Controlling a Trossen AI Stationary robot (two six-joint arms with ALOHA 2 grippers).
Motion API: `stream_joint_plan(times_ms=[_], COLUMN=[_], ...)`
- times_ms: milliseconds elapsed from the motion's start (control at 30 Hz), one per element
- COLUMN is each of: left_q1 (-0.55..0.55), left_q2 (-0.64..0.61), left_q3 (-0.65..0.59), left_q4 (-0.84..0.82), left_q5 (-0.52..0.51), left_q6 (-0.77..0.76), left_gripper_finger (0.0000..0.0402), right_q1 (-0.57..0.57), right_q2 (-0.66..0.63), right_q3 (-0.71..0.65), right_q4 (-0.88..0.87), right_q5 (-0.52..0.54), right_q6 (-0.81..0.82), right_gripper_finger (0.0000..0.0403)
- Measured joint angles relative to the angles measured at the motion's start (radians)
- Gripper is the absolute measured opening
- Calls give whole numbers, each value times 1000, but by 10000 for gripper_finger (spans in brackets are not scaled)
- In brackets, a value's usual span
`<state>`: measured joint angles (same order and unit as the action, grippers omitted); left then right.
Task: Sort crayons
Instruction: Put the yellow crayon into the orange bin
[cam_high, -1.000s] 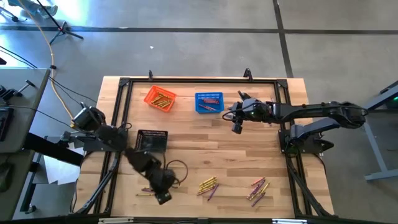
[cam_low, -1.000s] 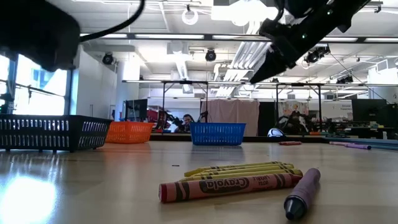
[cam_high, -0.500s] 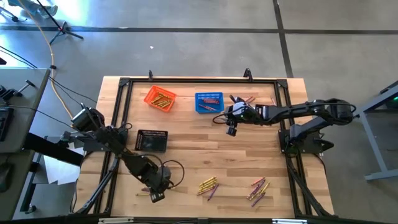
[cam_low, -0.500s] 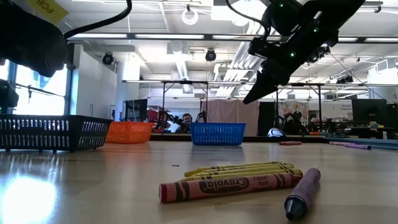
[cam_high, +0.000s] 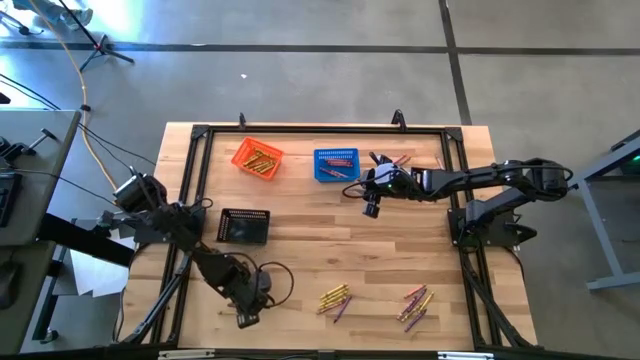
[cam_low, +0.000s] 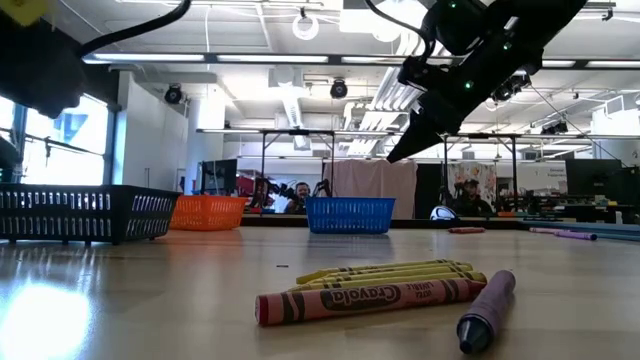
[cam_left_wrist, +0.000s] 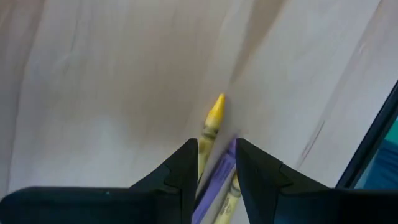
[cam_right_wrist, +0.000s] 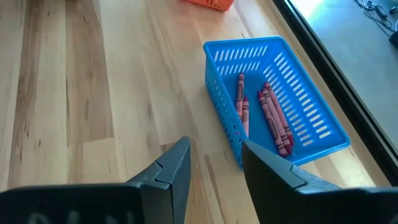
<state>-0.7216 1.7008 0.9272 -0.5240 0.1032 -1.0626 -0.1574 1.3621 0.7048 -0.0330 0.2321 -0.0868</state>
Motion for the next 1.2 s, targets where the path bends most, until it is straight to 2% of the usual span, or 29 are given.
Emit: stream_joint_plan(times_ms=[667,767,933,1100,1200], left_q1=[-12,-13,-12,-13,-16], left_q2=[65,68,67,62,46], left_q3=[5,5,6,2,28], left_q4=[-98,-107,-108,-82,-107], left_q5=[-14,-26,-18,-32,-78], left_q6=[26,23,-27,-60,-48], left_gripper_finger=[90,71,11,3,2], right_q1=[0,0,0,0,0], right_q2=[0,0,0,-1,-1], right_q3=[1,1,1,1,1], right_q4=[0,0,0,0,0], right_q5=[0,0,0,0,0], right_q6=[0,0,0,0,0], right_gripper_finger=[128,128,128,128,128])
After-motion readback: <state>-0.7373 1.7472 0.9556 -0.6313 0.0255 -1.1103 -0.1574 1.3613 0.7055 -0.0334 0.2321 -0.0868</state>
